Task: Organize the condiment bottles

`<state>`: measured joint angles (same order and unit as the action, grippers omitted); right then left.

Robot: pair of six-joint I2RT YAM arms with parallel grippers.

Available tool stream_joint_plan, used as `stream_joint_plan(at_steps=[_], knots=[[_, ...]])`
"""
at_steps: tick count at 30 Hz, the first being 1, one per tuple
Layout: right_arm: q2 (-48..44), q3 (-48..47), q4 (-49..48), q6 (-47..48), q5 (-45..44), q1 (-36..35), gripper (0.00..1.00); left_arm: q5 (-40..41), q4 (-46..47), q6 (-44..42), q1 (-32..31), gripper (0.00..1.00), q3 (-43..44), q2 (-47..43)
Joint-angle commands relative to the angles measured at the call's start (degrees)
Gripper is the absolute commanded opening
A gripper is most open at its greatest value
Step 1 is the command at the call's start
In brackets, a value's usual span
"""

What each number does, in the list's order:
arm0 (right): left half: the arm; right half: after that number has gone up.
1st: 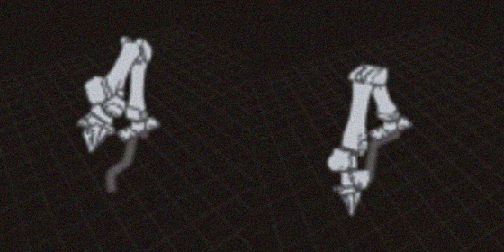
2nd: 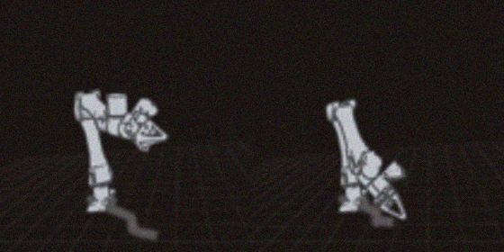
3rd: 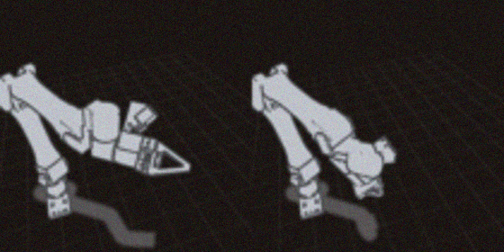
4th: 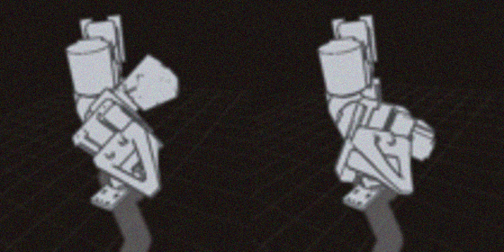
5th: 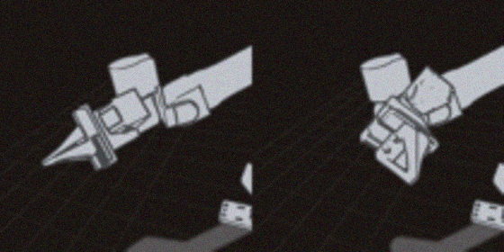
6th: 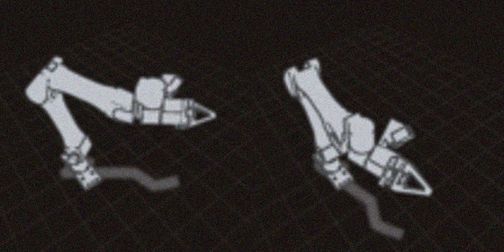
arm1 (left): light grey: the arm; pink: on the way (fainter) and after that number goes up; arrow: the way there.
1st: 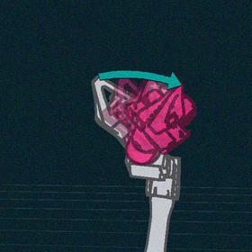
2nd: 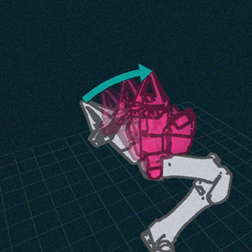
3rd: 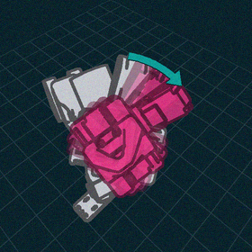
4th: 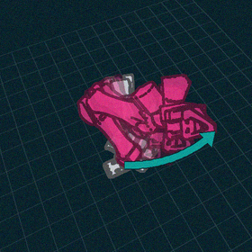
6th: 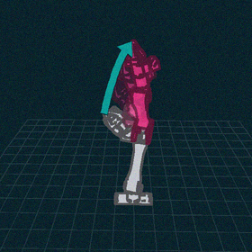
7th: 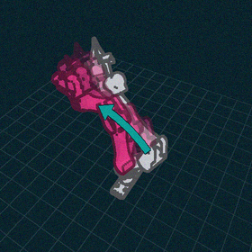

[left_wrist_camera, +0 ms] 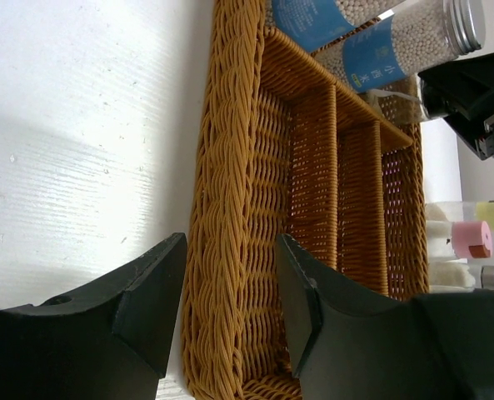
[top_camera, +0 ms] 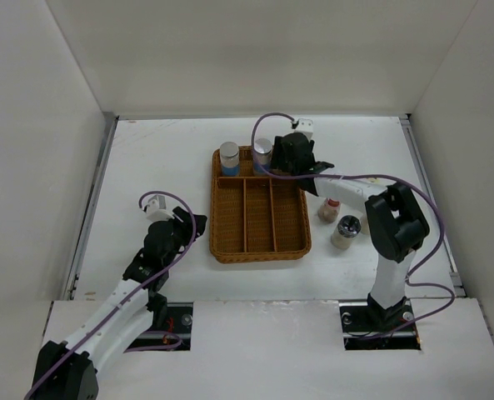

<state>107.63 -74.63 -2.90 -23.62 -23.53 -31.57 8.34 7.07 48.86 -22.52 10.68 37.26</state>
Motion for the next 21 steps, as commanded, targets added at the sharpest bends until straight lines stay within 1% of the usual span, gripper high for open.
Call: stream_joint_plan(at_steps=[1, 6, 10, 13, 21], knots=[[-1.20, -2.36, -3.70, -1.43, -0.64, -0.37, 0.75, -0.16, 1.89, 0.09, 0.24, 0.45, 0.57, -1.13], [-3.57, -2.27, -2.12, -1.35, -0.90, -0.55, 0.82, -0.16, 1.89, 0.44, 0.07, 0.45, 0.57, -1.57], [-6.11, -1.75, 0.08, -0.91, -1.60, -1.16, 0.81, -0.08, 1.89, 0.71, -0.46, 0.45, 0.48, -1.83], [-9.45, 0.88, 0.79, -0.56, -2.22, -1.43, 0.80, -0.08, 1.89, 0.71, -0.55, 0.45, 0.40, -2.45], [-26.13, 12.04, 2.10, -0.12, -2.40, -1.69, 0.79, -0.16, 4.00, 0.01, -0.81, 0.45, 1.54, -1.40]])
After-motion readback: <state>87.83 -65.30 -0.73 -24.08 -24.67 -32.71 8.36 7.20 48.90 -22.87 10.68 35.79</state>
